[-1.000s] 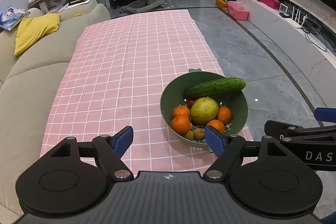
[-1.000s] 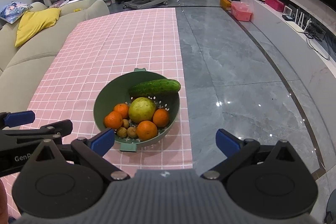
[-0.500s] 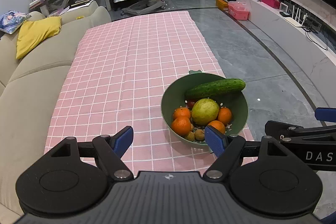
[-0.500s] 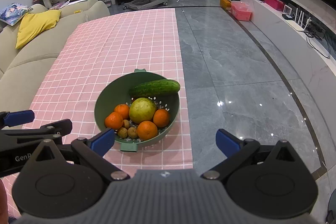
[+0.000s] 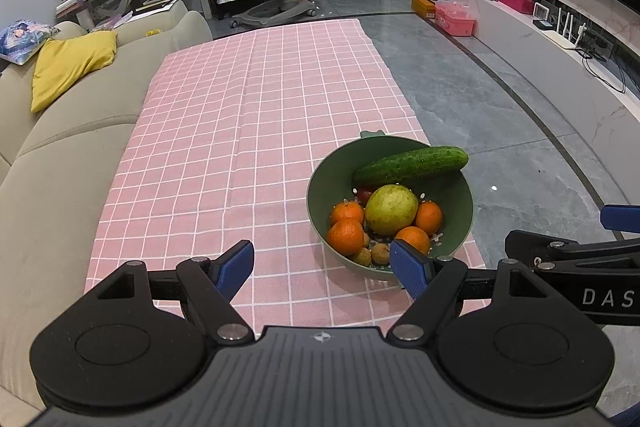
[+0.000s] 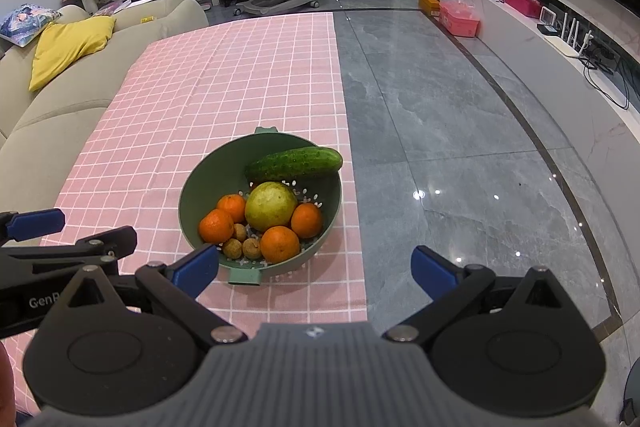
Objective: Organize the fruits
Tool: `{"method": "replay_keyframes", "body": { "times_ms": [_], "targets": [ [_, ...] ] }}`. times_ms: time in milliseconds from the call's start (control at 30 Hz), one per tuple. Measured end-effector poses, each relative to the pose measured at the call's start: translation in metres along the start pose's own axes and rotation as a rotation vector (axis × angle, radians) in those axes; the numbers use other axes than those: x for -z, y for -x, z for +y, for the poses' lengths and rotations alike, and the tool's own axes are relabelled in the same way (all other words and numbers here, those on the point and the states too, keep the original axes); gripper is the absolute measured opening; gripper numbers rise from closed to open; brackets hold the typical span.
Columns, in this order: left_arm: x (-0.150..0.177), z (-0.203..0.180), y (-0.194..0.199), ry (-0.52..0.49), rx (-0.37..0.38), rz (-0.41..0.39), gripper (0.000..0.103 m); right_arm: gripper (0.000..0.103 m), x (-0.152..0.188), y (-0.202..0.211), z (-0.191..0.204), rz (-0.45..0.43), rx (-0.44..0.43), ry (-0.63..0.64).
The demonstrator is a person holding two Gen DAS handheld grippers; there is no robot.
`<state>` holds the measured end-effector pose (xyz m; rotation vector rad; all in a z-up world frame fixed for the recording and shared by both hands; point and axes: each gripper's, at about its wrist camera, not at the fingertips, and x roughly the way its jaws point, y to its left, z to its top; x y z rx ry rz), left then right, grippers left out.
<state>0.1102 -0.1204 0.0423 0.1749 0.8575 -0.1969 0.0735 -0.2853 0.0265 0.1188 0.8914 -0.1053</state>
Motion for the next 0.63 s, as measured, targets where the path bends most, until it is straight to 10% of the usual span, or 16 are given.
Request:
{"method": "replay_keyframes", "body": {
  "times_ms": [633],
  "targets": [
    [-0.0002,0.0000,0.0031,-0.006,0.000,-0.009,0.090,0.098,0.0000,0.0001,-0.0003,-0.001,0.000,-0.004]
  ]
}}
